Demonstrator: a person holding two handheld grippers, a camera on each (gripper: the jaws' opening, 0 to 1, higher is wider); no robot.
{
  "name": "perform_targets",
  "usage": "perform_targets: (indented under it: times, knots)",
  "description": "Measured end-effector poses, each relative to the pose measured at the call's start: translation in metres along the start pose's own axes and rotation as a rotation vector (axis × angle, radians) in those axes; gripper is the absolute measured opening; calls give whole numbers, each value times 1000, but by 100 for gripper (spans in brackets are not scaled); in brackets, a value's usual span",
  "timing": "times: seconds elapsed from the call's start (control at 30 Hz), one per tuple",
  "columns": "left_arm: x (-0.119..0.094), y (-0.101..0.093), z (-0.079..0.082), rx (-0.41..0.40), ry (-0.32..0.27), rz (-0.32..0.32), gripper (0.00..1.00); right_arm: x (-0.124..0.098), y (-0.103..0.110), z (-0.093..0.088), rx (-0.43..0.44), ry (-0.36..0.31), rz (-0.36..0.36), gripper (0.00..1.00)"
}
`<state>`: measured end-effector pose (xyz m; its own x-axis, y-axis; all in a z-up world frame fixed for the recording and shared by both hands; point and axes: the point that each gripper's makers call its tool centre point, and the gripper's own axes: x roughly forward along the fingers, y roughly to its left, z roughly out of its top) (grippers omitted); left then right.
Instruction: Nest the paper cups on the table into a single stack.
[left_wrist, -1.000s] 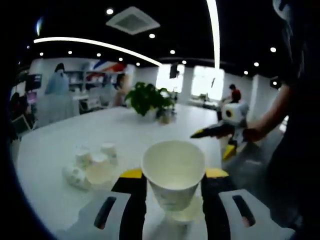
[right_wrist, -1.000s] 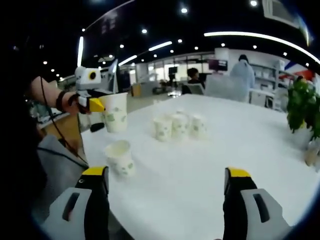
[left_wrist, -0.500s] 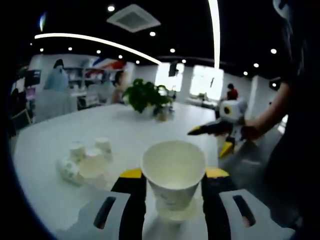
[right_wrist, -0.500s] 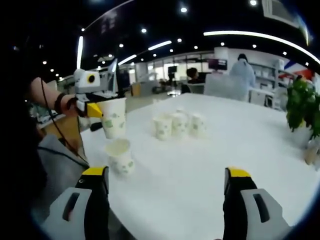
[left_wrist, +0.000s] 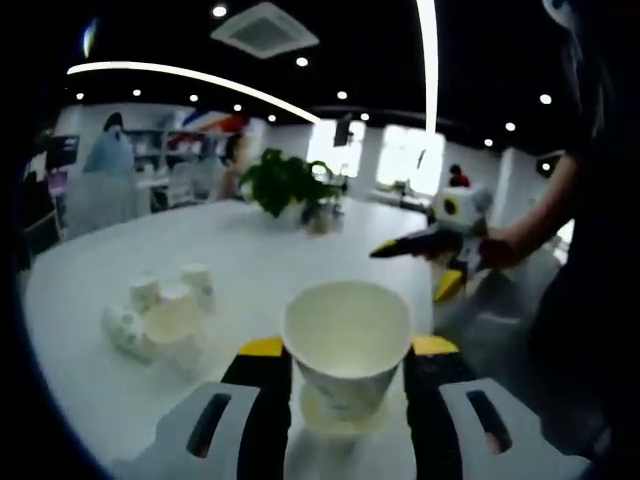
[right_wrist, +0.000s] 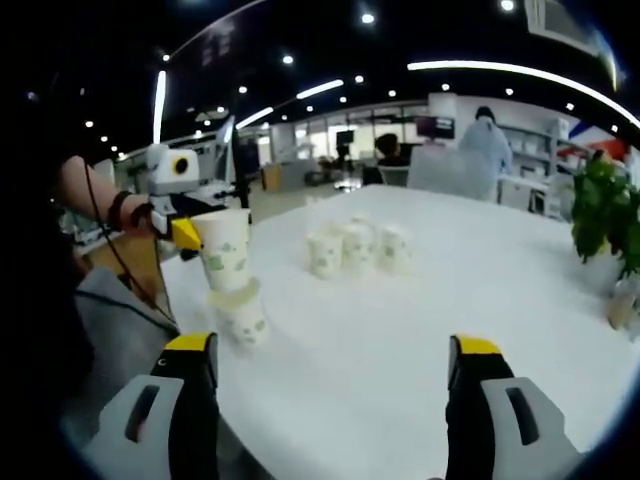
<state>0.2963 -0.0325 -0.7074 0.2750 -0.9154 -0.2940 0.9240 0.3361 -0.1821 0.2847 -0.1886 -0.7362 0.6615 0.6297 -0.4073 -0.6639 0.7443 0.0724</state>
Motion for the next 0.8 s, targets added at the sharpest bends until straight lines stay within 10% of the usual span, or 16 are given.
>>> perform_targets:
  times: [0.8]
  knots:
    - [15,6,-37,3,40,60,44,-5,-3,-9,17,20,-4,93]
